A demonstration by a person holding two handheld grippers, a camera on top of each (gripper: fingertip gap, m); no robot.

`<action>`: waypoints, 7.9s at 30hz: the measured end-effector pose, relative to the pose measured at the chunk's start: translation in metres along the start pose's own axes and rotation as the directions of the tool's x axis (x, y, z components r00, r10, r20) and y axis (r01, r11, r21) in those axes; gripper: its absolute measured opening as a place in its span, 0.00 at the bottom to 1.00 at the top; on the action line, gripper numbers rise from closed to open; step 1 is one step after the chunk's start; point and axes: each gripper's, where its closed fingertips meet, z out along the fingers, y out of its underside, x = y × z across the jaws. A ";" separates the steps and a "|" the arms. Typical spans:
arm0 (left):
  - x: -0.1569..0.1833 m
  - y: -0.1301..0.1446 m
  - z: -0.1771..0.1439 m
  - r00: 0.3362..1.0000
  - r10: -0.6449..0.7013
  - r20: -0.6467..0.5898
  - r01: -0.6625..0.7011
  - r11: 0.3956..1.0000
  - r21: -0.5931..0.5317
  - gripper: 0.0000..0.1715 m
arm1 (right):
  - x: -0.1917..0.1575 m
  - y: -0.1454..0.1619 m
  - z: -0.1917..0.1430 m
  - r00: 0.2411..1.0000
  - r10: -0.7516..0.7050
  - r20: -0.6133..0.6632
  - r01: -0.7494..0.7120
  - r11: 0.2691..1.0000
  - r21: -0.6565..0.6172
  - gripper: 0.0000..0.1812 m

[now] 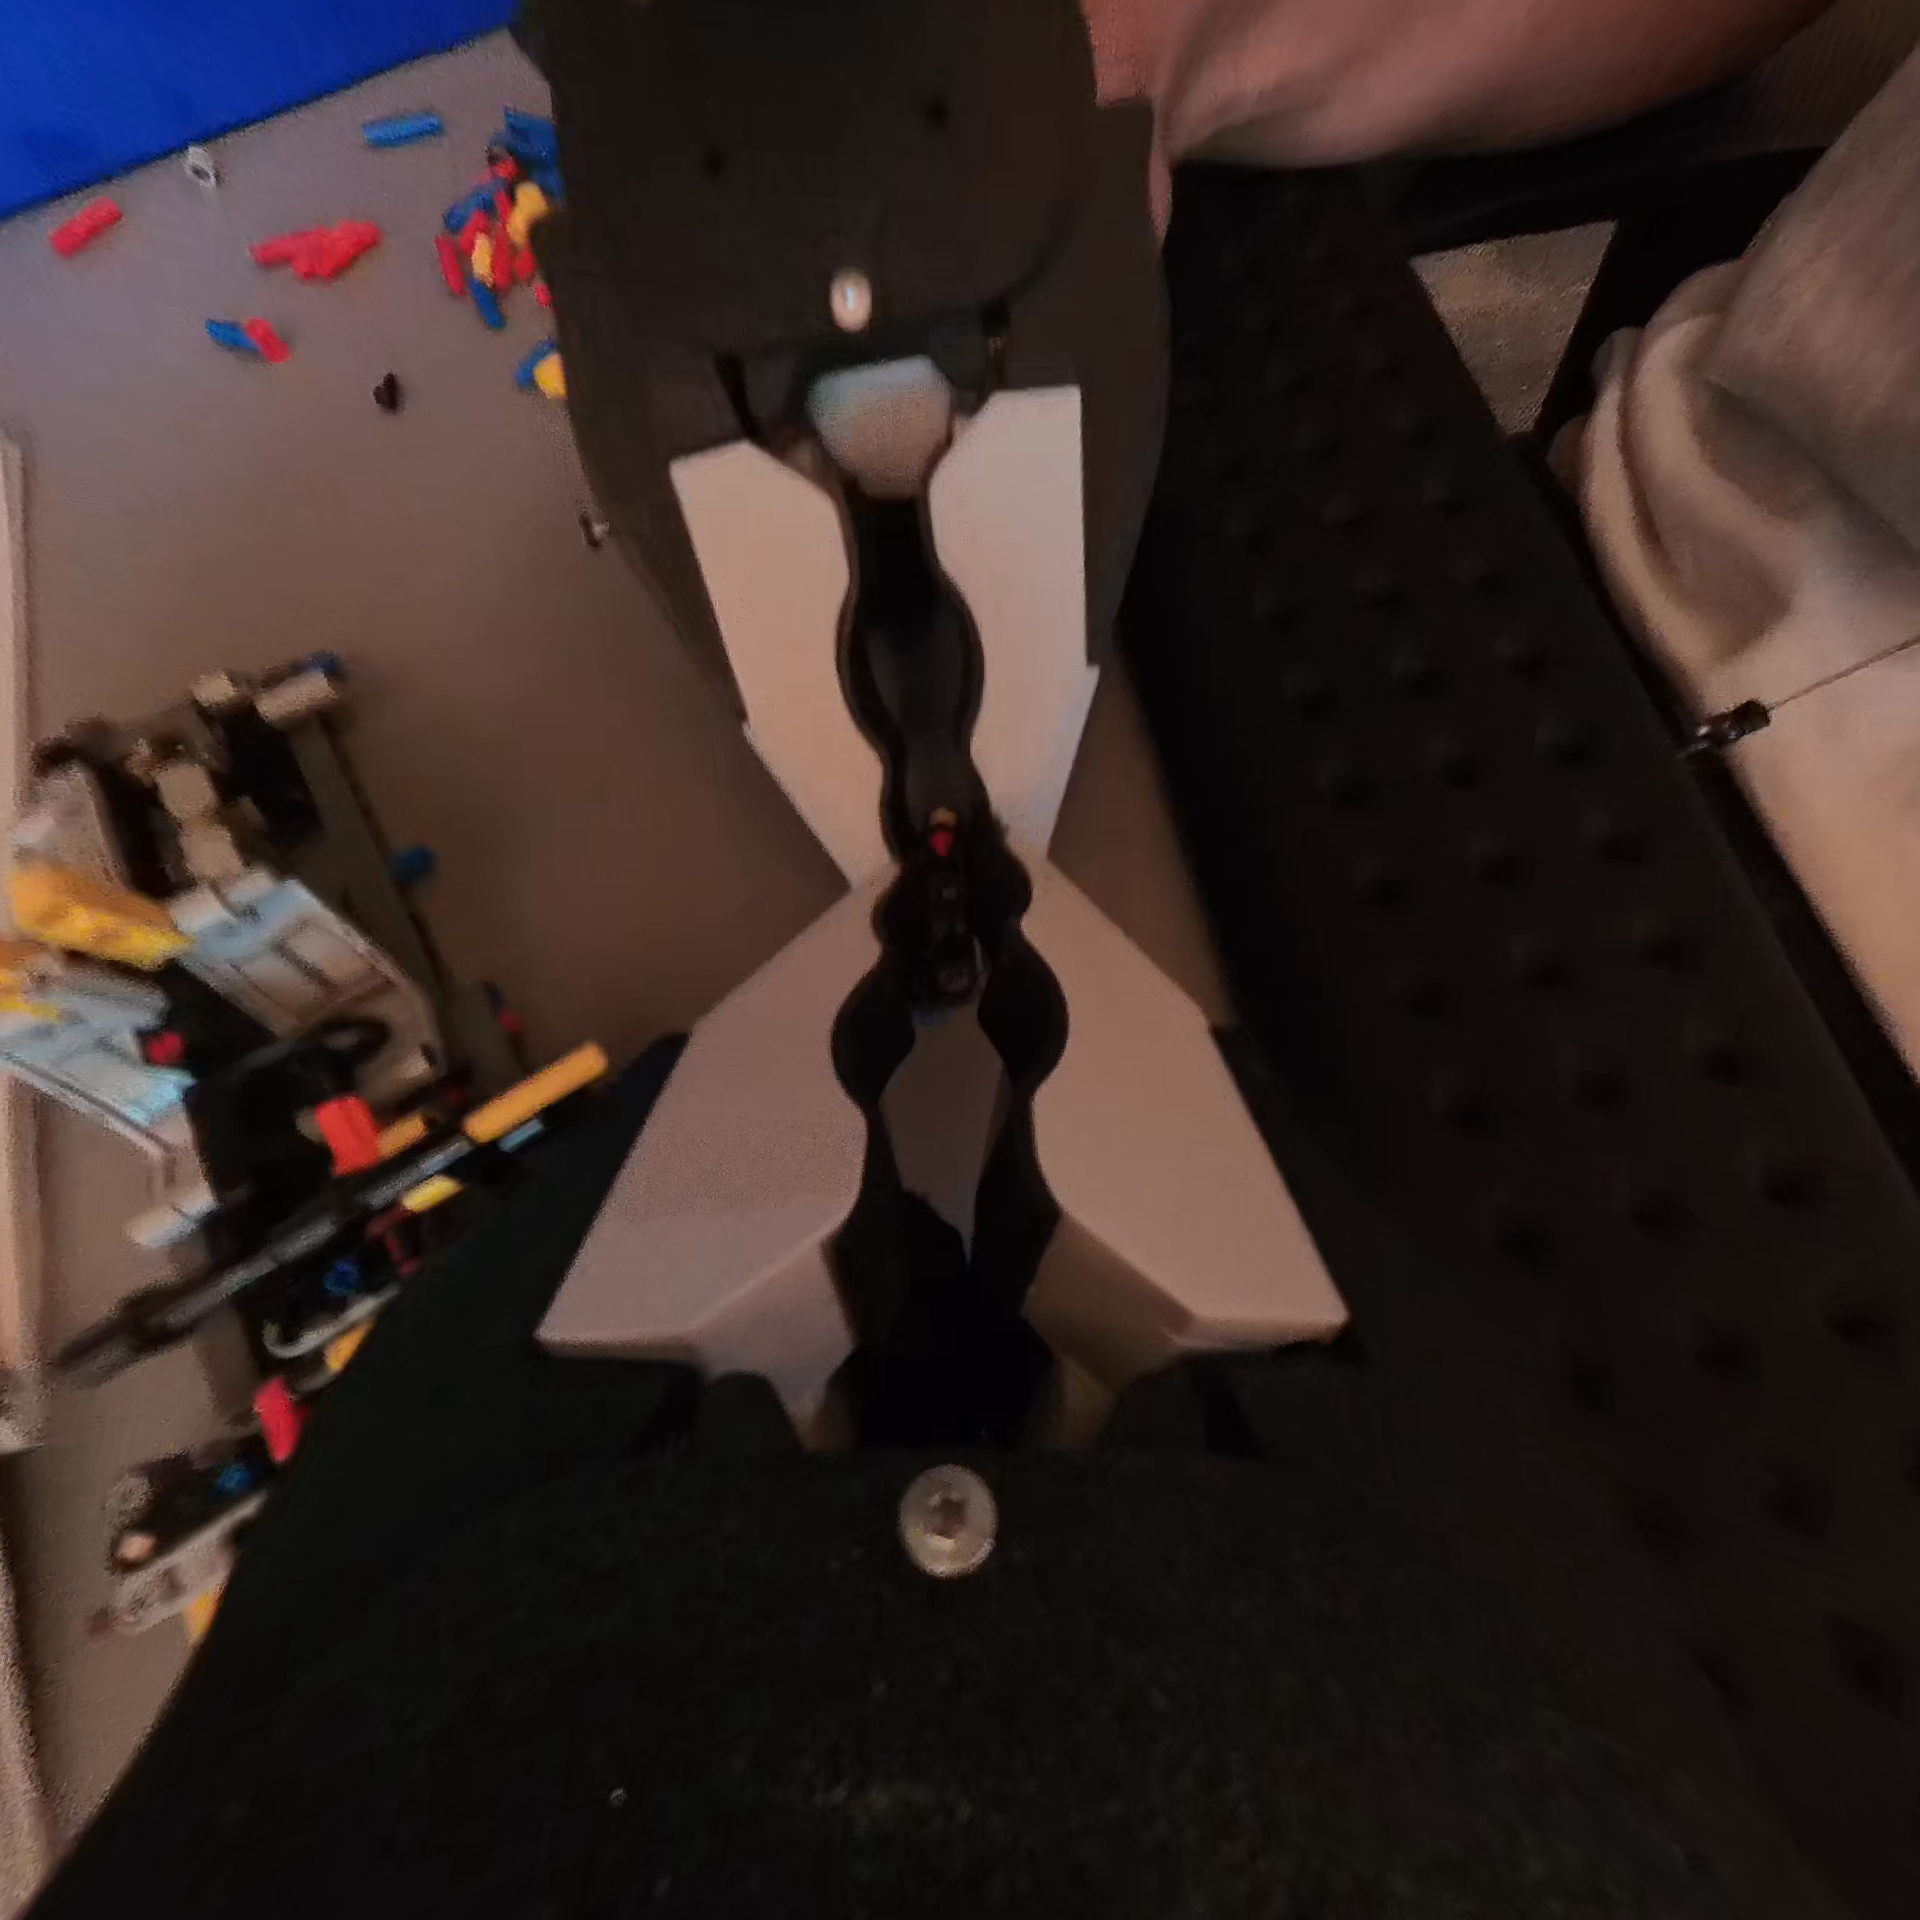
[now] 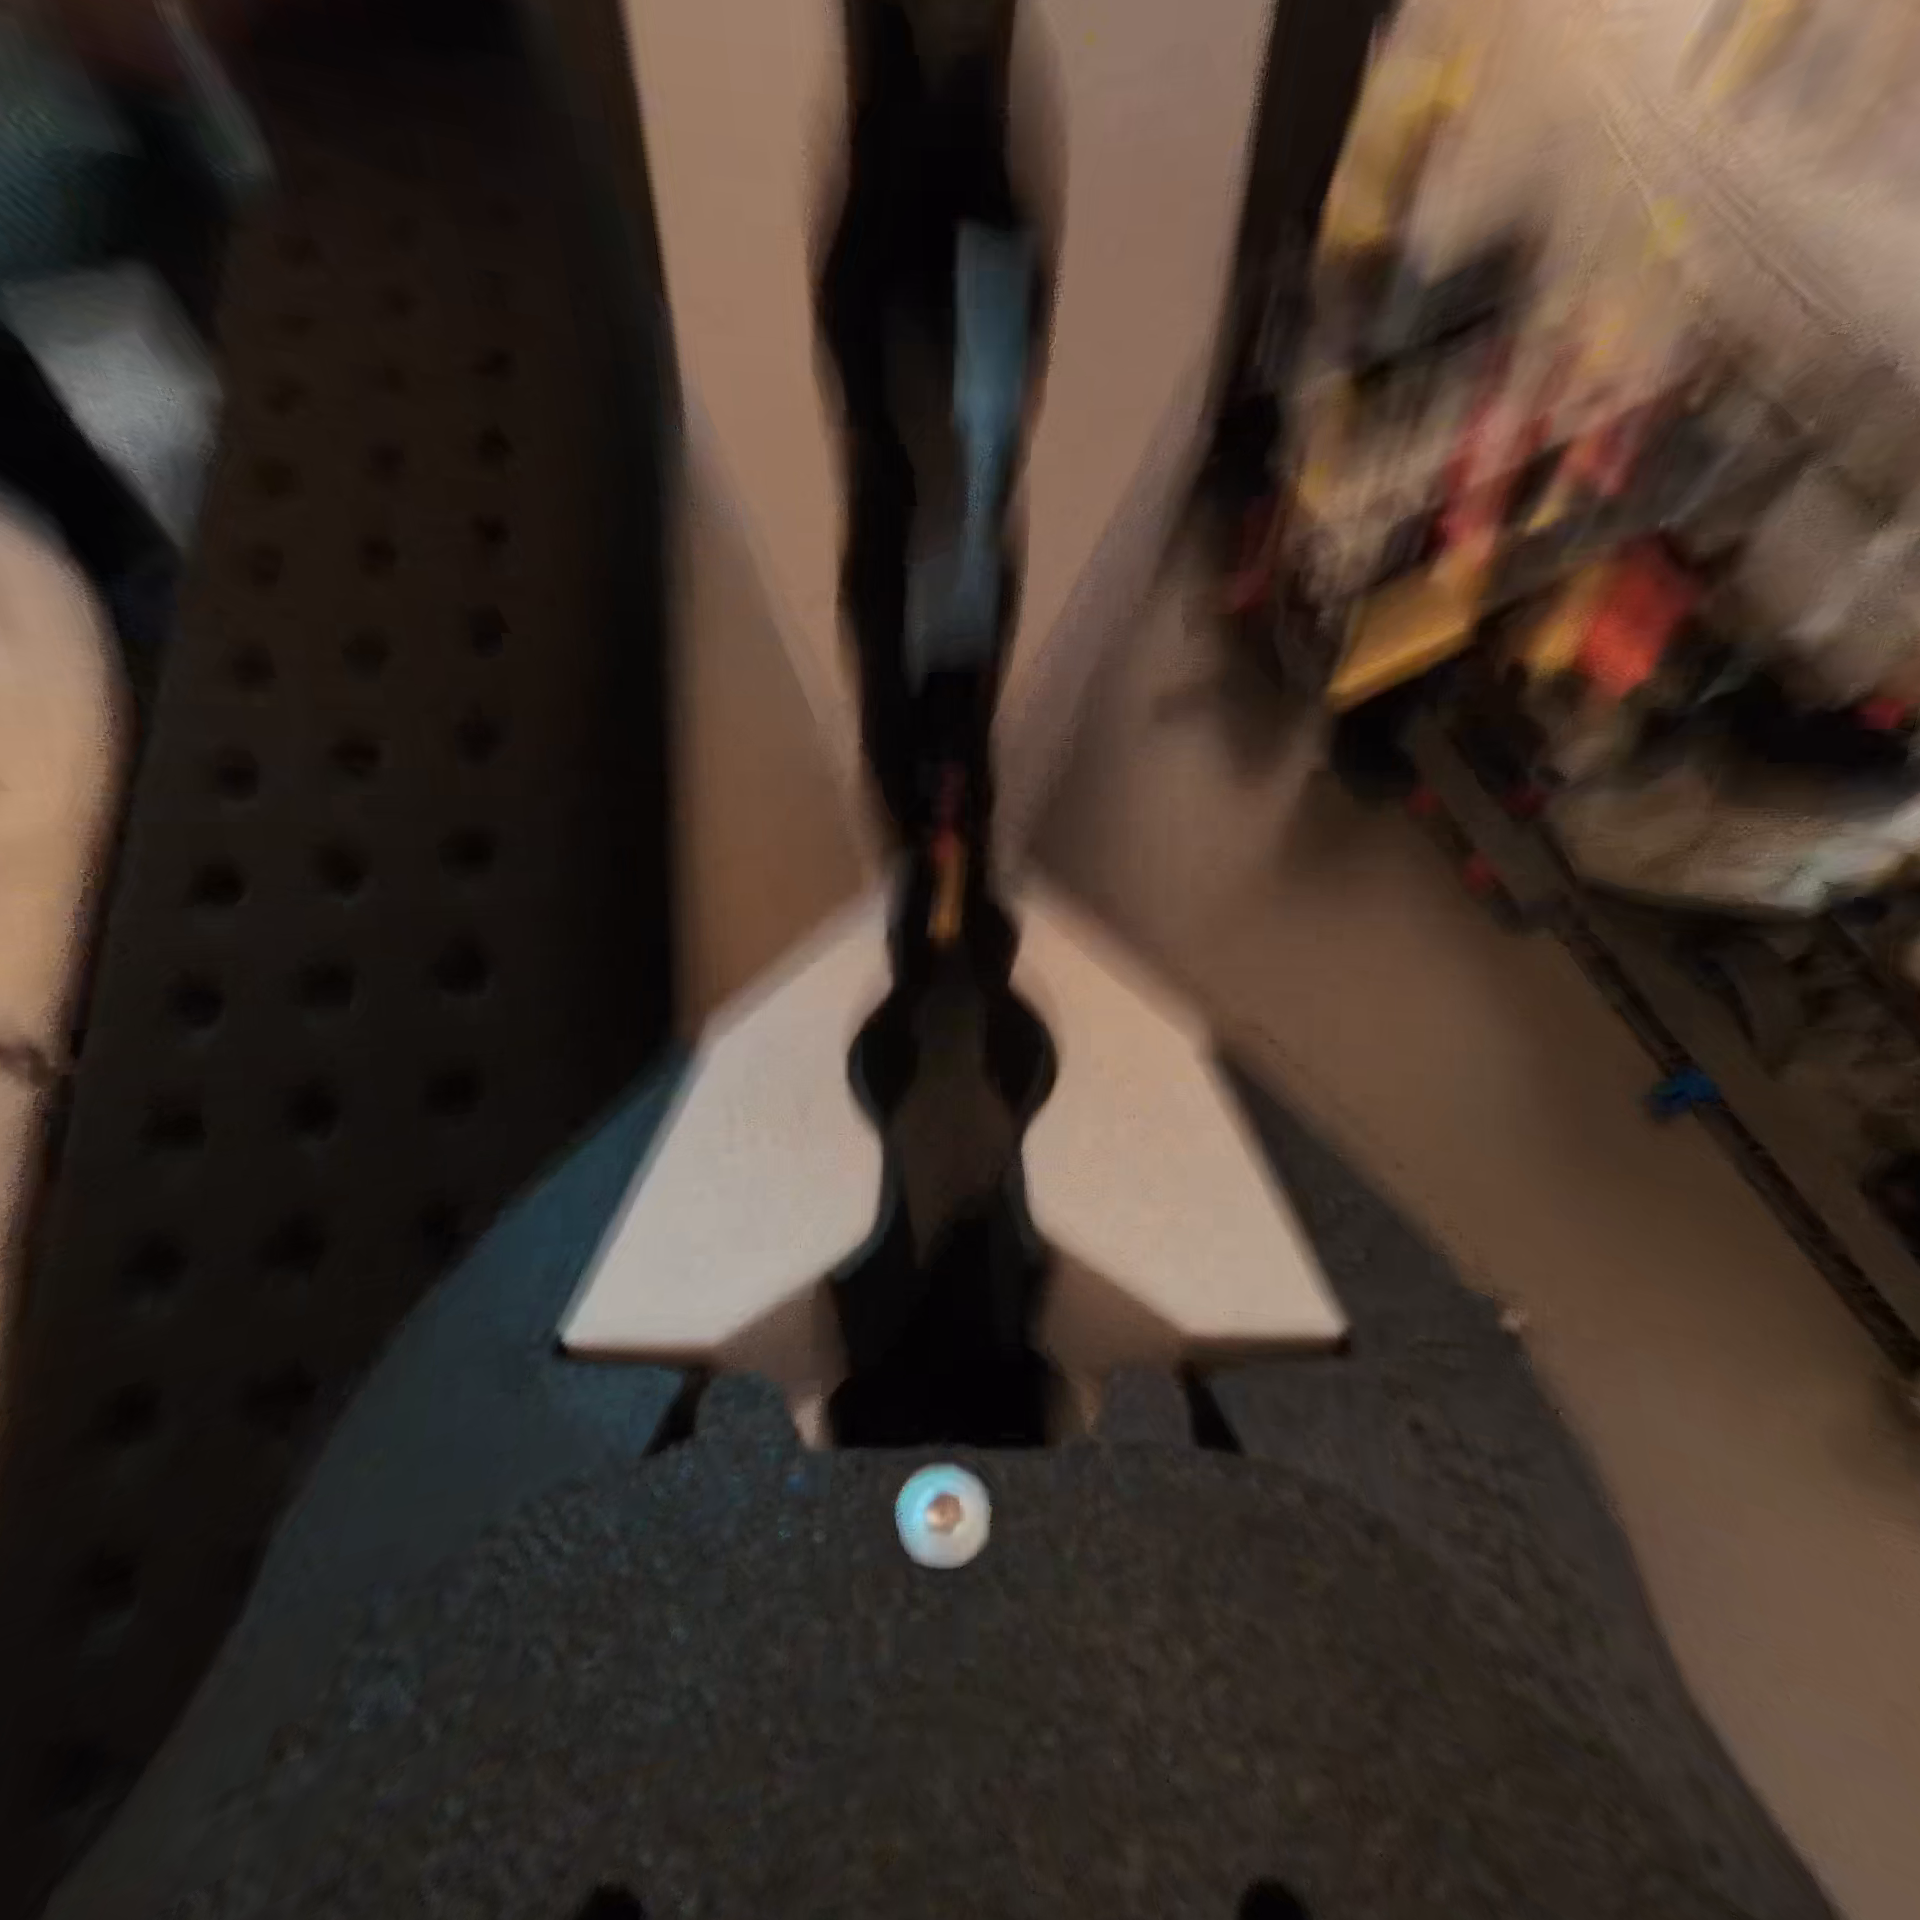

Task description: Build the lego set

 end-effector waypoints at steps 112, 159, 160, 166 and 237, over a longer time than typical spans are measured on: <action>-0.158 -0.065 -0.148 0.623 -0.564 0.542 -0.058 0.657 0.752 0.03 | 0.134 -0.140 -0.113 0.906 0.422 -0.023 -0.244 0.567 0.787 0.20; -0.131 -0.080 -0.158 0.847 -0.487 -0.211 0.354 0.223 0.908 0.02 | 0.112 -0.155 -0.107 0.971 0.156 0.184 -0.241 0.624 0.743 0.16; -0.128 -0.082 -0.154 0.858 -0.479 -0.187 0.339 0.253 0.906 0.02 | 0.110 -0.159 -0.116 0.971 0.144 0.191 -0.239 0.600 0.763 0.16; -0.121 -0.088 -0.151 0.884 -0.449 -0.130 0.286 0.299 0.911 0.03 | 0.105 -0.160 -0.109 0.977 0.128 0.168 -0.211 0.639 0.740 0.17; -0.129 -0.084 -0.127 0.421 -0.068 0.904 -0.299 0.931 0.209 0.03 | 0.108 -0.166 -0.105 0.888 0.107 -0.448 0.271 0.665 0.696 0.18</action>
